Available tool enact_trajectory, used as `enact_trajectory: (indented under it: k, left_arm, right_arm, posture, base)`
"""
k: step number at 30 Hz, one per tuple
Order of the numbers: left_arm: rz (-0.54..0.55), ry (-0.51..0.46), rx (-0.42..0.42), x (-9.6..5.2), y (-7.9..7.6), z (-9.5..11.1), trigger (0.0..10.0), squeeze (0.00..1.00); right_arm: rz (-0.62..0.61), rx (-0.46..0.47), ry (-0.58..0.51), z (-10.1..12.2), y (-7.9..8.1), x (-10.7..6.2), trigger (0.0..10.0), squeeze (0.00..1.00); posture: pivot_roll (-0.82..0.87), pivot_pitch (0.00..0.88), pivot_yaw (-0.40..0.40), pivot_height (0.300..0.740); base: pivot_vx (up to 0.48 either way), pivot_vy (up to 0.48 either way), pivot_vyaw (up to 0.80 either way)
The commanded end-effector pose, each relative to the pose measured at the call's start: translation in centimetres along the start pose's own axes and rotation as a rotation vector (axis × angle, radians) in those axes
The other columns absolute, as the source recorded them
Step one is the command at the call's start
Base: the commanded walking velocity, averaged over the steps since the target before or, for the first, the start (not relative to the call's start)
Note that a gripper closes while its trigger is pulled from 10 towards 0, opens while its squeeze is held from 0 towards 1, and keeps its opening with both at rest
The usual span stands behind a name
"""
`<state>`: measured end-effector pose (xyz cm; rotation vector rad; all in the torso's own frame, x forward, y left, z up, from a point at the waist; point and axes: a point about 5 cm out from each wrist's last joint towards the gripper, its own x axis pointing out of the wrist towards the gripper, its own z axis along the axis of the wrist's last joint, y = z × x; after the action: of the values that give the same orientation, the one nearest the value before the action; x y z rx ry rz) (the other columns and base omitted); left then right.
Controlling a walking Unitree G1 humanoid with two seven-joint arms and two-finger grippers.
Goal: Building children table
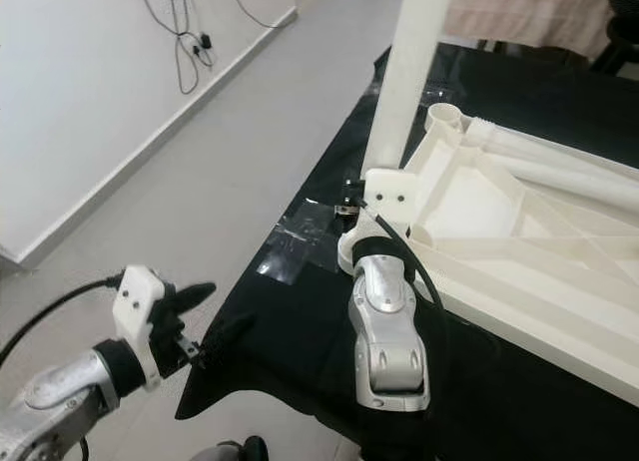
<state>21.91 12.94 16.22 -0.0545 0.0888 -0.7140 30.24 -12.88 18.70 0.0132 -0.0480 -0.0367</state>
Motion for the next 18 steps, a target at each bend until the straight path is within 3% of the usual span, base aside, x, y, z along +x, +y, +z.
enact_trajectory:
  k: [1, 5, 6, 7, 8, 10, 11, 12, 16, 18]
  left_arm:
    - [0.030, -0.002, -0.009, -0.1, 0.1, -0.6, 10.0, 0.00]
    - [0.043, -0.014, -0.013, -0.1, 0.1, -0.7, 10.0, 0.00]
    - [0.045, -0.017, -0.012, -0.1, 0.1, -0.7, 10.0, 0.00]
    - [0.047, -0.020, -0.010, -0.1, 0.1, -0.8, 10.0, 0.00]
    - [0.047, -0.020, -0.010, -0.1, 0.1, -0.8, 10.0, 0.00]
    - [0.048, -0.025, -0.007, 0.0, 0.0, -0.9, 10.0, 0.00]
    - [0.048, -0.029, -0.008, 0.0, 0.0, -0.9, 10.0, 0.00]
    - [0.048, -0.029, -0.008, 0.0, 0.0, -0.9, 10.0, 0.00]
    - [-0.002, -0.034, 0.000, 0.1, -0.7, -1.2, 10.0, 0.00]
    - [-0.018, -0.033, 0.007, 0.0, -0.9, -1.2, 10.0, 0.00]
  right_arm:
    - [0.074, 0.039, 0.025, -0.5, -0.3, 0.4, 10.0, 1.00]
    - [0.219, 0.107, -0.070, 1.5, 0.0, 1.0, 10.0, 1.00]
    - [0.279, 0.113, -0.101, 2.3, -0.1, 1.3, 10.0, 0.69]
    - [0.387, 0.125, -0.130, 3.3, -0.1, 1.5, 10.0, 0.00]
    - [0.387, 0.125, -0.130, 3.3, -0.1, 1.5, 10.0, 0.00]
    - [0.559, 0.107, -0.158, 4.7, -0.3, 1.9, 10.0, 0.00]
    - [0.644, 0.055, -0.163, 5.1, -0.5, 2.2, 10.0, 0.00]
    - [0.644, 0.055, -0.163, 5.1, -0.5, 2.2, 10.0, 0.00]
    - [0.952, -0.068, -0.105, 5.0, -0.4, 2.2, 10.0, 0.00]
    - [1.000, -0.073, -0.092, 4.9, -0.3, 2.2, 10.0, 0.00]
  posture:
    - [0.03, 0.272, 0.054, 0.740]
    - [0.03, 0.268, 0.054, 0.740]
    - [0.04, 0.265, 0.053, 0.740]
    - [0.04, 0.260, 0.051, 0.740]
    - [0.04, 0.260, 0.051, 0.740]
    - [0.03, 0.256, 0.051, 0.740]
    - [0.04, 0.253, 0.052, 0.740]
    - [0.04, 0.253, 0.052, 0.740]
    - [0.04, 0.245, 0.042, 0.740]
    - [0.04, 0.245, 0.042, 0.740]
  base:
    - [0.000, 0.000, 0.00]
    - [0.000, 0.000, 0.00]
    - [0.000, 0.000, 0.00]
    - [0.000, 0.000, 0.00]
    - [0.000, 0.000, 0.00]
    - [0.000, 0.000, 0.00]
    - [0.000, 0.000, 0.00]
    - [0.000, 0.000, 0.00]
    - [0.000, 0.000, 0.00]
    - [0.000, 0.000, 0.00]
